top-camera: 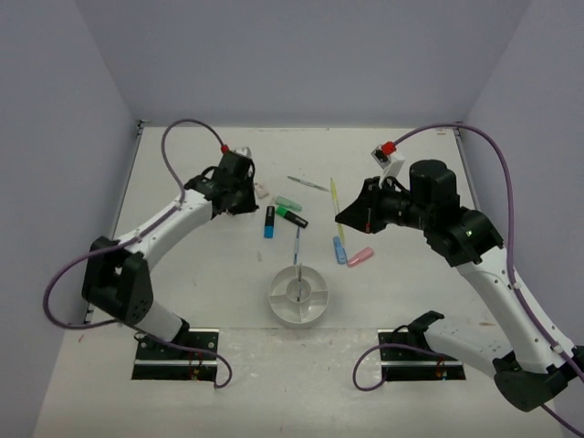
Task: Sort the stationery into containers
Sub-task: Pick up the pen cap from the center of the board, then close the pen cap on the pen.
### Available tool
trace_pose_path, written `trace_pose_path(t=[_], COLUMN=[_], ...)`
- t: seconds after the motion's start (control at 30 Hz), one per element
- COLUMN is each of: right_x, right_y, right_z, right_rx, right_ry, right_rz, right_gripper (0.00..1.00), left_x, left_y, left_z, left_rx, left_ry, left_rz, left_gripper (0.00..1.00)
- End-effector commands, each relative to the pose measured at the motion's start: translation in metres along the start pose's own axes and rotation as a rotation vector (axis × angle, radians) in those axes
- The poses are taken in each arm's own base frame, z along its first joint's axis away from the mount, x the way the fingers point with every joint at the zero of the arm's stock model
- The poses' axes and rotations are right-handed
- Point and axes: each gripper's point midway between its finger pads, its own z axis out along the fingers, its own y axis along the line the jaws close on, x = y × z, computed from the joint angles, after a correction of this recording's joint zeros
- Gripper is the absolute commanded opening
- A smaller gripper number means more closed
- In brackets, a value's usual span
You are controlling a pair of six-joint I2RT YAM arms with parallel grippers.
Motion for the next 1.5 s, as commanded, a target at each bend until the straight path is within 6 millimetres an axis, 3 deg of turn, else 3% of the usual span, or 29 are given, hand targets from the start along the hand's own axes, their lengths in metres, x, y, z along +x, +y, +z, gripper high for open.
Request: trace_pose_path(t=[0.0,0.03,0.1,0.13,0.2,0.33,0.63,1.47], right_x=[-0.007,0.000,-0.003,0.004,0.004,0.000,-0.022,-0.036], right_y=[0.067,0.074,0.094,0.097,0.110,0.115,0.122,0.108], right_z=[-0.011,-0.011,-0.015,-0.014,-0.012,-0.007,-0.017,0.009], right_rx=[-0.390,-0.436,-0.547,-0.564,-0.601,-0.584,-0.559,-0.452], right_ry=[-0.032,-0.014,-0.050,-0.023,-0.029,-0.042,-0.131,-0.128], right_rz=[-0.052,-0.017,-0.042,-0.028,-0.058,-0.076,-0.115,-0.092], right_gripper=[0.00,0.00,0.00,0.00,0.00,0.00,0.00,0.00], left_x=[-0.118,-0.128,-0.127,-0.130,-0.126,-0.116,-0.107,-0.088], left_y=[-0.097,-0.115,-0.128,-0.134,-0.143,-0.151,-0.155,-0.163], left_z=[-0.190,-0.241,-0.280,-0.306,-0.336,-0.369,-0.375,-0.354], left_rx=[0.605,0.780,0.947,1.030,1.169,1.370,1.479,1.503], left_ry=[-0.536,-0.644,-0.714,-0.763,-0.789,-0.805,-0.744,-0.654], left_rz=[0.031,0.052,0.061,0.066,0.060,0.038,-0.007,-0.045], left_gripper=[0.00,0.00,0.00,0.00,0.00,0.00,0.00,0.00])
